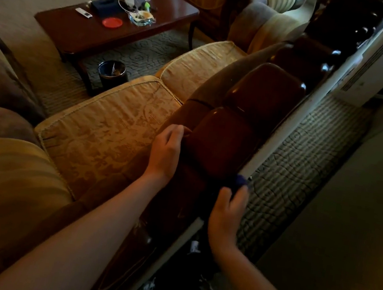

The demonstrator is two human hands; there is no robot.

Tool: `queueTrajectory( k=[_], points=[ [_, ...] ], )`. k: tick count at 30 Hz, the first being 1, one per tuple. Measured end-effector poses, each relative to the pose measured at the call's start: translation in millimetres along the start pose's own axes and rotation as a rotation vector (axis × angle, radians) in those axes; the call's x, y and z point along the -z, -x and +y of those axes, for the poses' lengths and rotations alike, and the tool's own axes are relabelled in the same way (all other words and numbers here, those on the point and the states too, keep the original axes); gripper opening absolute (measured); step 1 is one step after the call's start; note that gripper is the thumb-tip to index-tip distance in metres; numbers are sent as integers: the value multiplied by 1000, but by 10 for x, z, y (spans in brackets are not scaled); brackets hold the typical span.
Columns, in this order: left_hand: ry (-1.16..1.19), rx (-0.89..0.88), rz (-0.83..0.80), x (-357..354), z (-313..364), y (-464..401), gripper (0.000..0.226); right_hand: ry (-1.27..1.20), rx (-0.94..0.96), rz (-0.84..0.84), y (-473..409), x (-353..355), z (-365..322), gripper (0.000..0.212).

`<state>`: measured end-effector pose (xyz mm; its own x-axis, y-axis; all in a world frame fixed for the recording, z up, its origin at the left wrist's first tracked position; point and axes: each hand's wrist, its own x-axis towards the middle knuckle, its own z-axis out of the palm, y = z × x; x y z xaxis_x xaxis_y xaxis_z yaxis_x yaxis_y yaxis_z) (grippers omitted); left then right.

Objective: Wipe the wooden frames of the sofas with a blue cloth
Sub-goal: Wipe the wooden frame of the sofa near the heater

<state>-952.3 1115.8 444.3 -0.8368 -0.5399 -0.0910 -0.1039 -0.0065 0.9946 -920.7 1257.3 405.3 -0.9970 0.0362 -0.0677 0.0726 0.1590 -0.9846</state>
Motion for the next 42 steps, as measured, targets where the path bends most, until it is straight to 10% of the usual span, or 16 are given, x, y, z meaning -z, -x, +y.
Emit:
queueTrajectory(
  k=[6, 14, 19, 26, 36, 42],
  points=[
    [17, 0, 14, -7, 4, -6, 44, 37, 73, 282, -591, 21, -322, 31],
    [-6, -4, 16, -1, -18, -7, 40, 74, 133, 6, 325, -108, 152, 11],
    [452, 448, -5, 184, 113, -174, 29, 344, 402, -73, 153, 122, 181, 12],
    [-653, 468, -400, 923, -37, -36, 15, 848, 1009, -199, -82, -166, -279, 18],
    [-878, 612, -505, 1360, -313, 301, 31, 1683, 728, -994, -439, -1343, -884, 28],
    [-685, 624, -450, 1479, -374, 412, 35, 1604, 795, -1293, -71, -1448, -817, 29]
  ],
)
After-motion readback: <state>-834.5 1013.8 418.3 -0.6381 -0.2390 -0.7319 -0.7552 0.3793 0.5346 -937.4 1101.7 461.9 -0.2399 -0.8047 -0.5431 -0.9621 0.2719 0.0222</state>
